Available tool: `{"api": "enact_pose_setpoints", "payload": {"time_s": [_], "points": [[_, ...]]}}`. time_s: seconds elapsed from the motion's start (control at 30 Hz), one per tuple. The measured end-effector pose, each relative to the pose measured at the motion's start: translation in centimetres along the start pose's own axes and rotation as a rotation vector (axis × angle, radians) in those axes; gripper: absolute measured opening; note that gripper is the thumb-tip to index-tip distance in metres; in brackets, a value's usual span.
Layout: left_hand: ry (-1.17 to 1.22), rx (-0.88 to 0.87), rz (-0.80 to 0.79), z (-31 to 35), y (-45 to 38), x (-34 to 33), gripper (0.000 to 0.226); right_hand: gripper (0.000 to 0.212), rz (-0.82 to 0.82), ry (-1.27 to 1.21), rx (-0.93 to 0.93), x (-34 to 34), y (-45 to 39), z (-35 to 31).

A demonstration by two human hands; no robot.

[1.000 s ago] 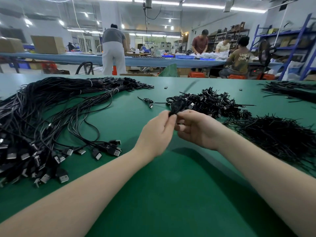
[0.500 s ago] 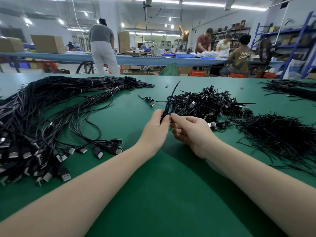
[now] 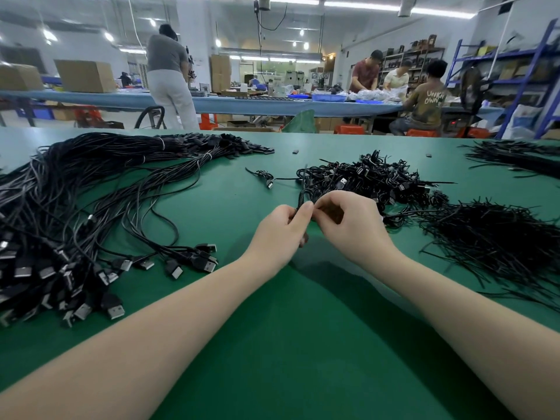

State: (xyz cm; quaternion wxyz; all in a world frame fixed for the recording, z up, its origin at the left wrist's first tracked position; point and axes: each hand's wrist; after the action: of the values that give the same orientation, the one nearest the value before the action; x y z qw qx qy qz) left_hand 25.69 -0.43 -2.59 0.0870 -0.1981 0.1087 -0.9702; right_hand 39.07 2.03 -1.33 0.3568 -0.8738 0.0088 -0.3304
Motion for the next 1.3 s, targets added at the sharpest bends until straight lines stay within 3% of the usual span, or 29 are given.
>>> {"api": "enact_pose_setpoints", "payload": {"time_s": [0.1, 0.23, 0.37, 0.47, 0.7, 0.8, 0.97, 1.1, 1.3], "points": [[0.155, -0.014, -0.01, 0.3, 0.3, 0.2, 0.057, 0.005, 0.004, 0.115, 0.079, 0.3, 0.1, 0.7], [0.227, -0.191, 0.075, 0.6, 0.5, 0.2, 0.049, 0.013, -0.002, 0.101, 0.1, 0.6, 0.4, 1.1], [0.33, -0.207, 0.001, 0.0, 0.2, 0.3, 0.03, 0.011, 0.018, 0.023, -0.005, 0.3, 0.1, 1.0], [0.298, -0.25, -0.027, -0.7, 0.1, 0.0, 0.042, 0.009, 0.038, -0.02, -0.021, 0.5, 0.1, 1.2], [0.234, -0.238, 0.194, -0.9, -0.5, 0.7, 0.028, 0.005, 0.079, -0.072, 0.084, 0.0, -0.1, 0.1], [0.343, -0.144, 0.155, -0.1, -0.5, 1.2, 0.031, 0.004, 0.093, -0.009, 0.177, 0.3, -0.1, -0.3], [0.625, 0.199, -0.111, 1.1, -0.1, 1.1, 0.012, 0.005, 0.121, 0.256, 0.509, 1.0, 0.1, -0.1], [0.568, 0.094, -0.25, 0.4, -0.3, 1.6, 0.036, 0.004, 0.156, 0.208, 0.431, 1.1, 0.3, 0.4], [0.325, -0.135, -0.113, -0.4, -0.3, 1.2, 0.019, 0.007, 0.165, 0.143, 0.381, 0.8, 0.3, 0.6]]}}
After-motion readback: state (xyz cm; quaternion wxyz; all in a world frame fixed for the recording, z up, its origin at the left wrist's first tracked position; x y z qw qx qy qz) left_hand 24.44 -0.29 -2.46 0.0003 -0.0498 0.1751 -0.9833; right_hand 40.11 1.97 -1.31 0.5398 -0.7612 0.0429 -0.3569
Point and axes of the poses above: each hand's wrist, its own y-axis away from the middle knuckle, its own x-axis out of the back of the hand, z = x × y, and after that the axes turned 1 degree about -x, right-handed
